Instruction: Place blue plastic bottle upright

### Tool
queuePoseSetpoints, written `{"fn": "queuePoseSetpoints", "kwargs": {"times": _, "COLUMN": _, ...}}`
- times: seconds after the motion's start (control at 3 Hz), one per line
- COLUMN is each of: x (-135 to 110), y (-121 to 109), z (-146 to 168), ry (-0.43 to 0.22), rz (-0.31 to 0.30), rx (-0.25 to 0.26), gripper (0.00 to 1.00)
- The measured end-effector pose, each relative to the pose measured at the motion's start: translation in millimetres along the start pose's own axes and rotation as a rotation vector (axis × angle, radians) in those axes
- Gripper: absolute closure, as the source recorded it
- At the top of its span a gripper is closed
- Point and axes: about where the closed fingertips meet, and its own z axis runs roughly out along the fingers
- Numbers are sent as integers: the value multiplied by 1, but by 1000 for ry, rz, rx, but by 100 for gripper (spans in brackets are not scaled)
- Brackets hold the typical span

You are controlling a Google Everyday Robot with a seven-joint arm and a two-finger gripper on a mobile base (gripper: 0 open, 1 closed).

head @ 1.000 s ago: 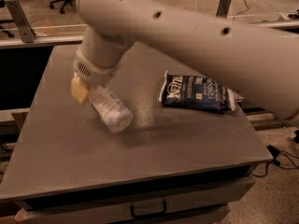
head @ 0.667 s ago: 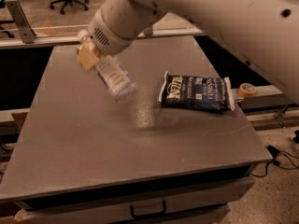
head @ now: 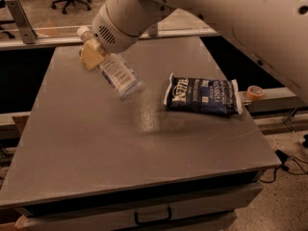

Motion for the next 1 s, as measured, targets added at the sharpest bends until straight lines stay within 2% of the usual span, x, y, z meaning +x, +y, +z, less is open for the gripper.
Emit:
{"fn": "queuePoseSetpoints", "kwargs": {"times": 0.33, "x": -3, "y": -8, "z": -3, "ry": -34, "rz": -25, "rx": -42, "gripper": 100}}
{"fn": "queuePoseSetpoints", "kwargs": {"times": 0.67, "x": -10, "y": -33, "z": -11, "ry": -145, "rz": -63, "rx": -177, "gripper": 100}}
{"fn": "queuePoseSetpoints", "kwargs": {"times": 1.0, "x": -30, "y": -48, "z": -28, "ry": -217, "rz": -151, "rx": -166, "gripper": 100}}
